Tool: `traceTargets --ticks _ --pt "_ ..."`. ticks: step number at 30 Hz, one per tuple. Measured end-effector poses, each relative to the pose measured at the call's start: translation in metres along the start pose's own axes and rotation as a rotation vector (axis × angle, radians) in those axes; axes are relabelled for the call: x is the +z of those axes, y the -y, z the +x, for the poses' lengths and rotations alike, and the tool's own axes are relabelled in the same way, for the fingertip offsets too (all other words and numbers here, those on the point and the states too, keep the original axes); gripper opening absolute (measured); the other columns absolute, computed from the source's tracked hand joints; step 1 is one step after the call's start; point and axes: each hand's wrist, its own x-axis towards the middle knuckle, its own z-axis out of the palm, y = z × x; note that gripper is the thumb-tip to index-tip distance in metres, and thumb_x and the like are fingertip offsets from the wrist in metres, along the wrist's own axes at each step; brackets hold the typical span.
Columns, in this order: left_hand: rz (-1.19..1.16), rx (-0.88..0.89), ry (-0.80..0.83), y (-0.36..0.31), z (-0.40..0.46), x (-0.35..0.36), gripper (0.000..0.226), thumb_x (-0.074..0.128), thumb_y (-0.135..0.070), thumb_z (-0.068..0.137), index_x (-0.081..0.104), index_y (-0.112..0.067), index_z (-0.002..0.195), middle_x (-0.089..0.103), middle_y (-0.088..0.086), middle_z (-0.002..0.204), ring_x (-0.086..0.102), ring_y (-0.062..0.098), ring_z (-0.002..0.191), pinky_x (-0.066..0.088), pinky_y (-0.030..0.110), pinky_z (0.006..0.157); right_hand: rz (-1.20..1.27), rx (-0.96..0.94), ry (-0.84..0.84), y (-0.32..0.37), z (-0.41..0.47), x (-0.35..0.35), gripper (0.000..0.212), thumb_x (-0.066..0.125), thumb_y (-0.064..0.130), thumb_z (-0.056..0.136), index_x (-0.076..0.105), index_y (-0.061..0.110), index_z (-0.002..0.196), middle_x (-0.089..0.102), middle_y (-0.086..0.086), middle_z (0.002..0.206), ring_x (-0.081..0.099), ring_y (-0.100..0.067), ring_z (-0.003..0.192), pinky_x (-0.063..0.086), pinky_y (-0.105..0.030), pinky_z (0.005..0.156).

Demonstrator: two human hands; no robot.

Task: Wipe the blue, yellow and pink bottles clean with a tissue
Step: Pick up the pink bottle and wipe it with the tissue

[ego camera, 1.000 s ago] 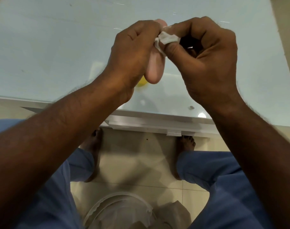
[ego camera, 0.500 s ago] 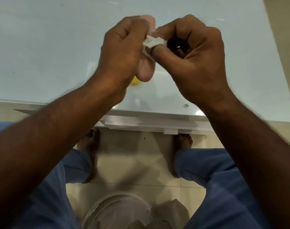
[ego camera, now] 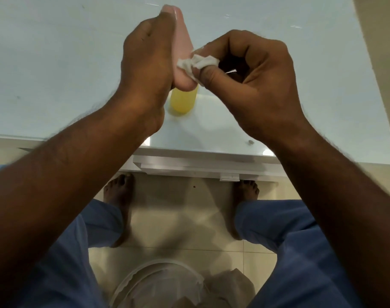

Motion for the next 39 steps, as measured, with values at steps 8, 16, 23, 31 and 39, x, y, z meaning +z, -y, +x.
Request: traceTargets --ticks 8,16,23,31,39 --pt "0.076 0.121 0.145 0.008 0.002 0.002 0.033 0.05 -0.039 0.107 0.059 -0.022 0.133 0.067 0.0 0.128 0.073 0.014 0.108 0.065 0.035 0.083 0.011 0.164 -0.063 0.002 0.002 -0.002 0.016 0.074 0.022 0.103 0.076 0.008 0.111 0.079 -0.001 0.107 0.077 -0.017 0.096 0.067 -0.042 0.085" --pt "0.087 0.126 0.156 0.007 0.0 0.002 0.039 0.051 -0.04 0.108 0.057 -0.018 0.14 0.073 0.001 0.115 0.079 0.011 0.093 0.064 0.027 0.073 0.008 0.257 -0.002 0.007 0.001 -0.004 0.028 0.081 0.026 0.097 0.069 0.012 0.118 0.075 0.003 0.114 0.075 -0.015 0.098 0.067 -0.032 0.084" --pt "0.15 0.127 0.247 0.014 0.004 0.003 0.04 0.054 -0.031 0.107 0.056 -0.023 0.147 0.074 0.002 0.12 0.077 0.018 0.102 0.064 0.034 0.086 -0.128 0.321 0.009 0.006 0.001 -0.007 0.04 0.086 0.032 0.09 0.064 0.019 0.121 0.07 0.008 0.117 0.071 -0.015 0.105 0.064 -0.042 0.089" --pt "0.342 0.08 0.393 0.019 -0.005 0.009 0.062 0.057 -0.033 0.103 0.037 -0.019 0.159 0.073 -0.002 0.124 0.073 0.012 0.113 0.056 0.043 0.105 -0.31 0.424 -0.051 -0.006 0.004 -0.013 0.037 0.079 0.043 0.094 0.062 0.023 0.119 0.069 0.009 0.116 0.065 -0.008 0.1 0.054 -0.028 0.08" --pt "0.548 0.108 0.573 0.021 -0.009 0.009 0.044 0.057 -0.038 0.105 0.052 -0.026 0.147 0.067 -0.004 0.14 0.07 0.013 0.117 0.056 0.044 0.105 -0.47 0.456 0.019 -0.018 0.005 -0.01 0.037 0.066 0.055 0.103 0.061 0.021 0.117 0.067 0.001 0.117 0.065 -0.017 0.1 0.051 -0.033 0.083"
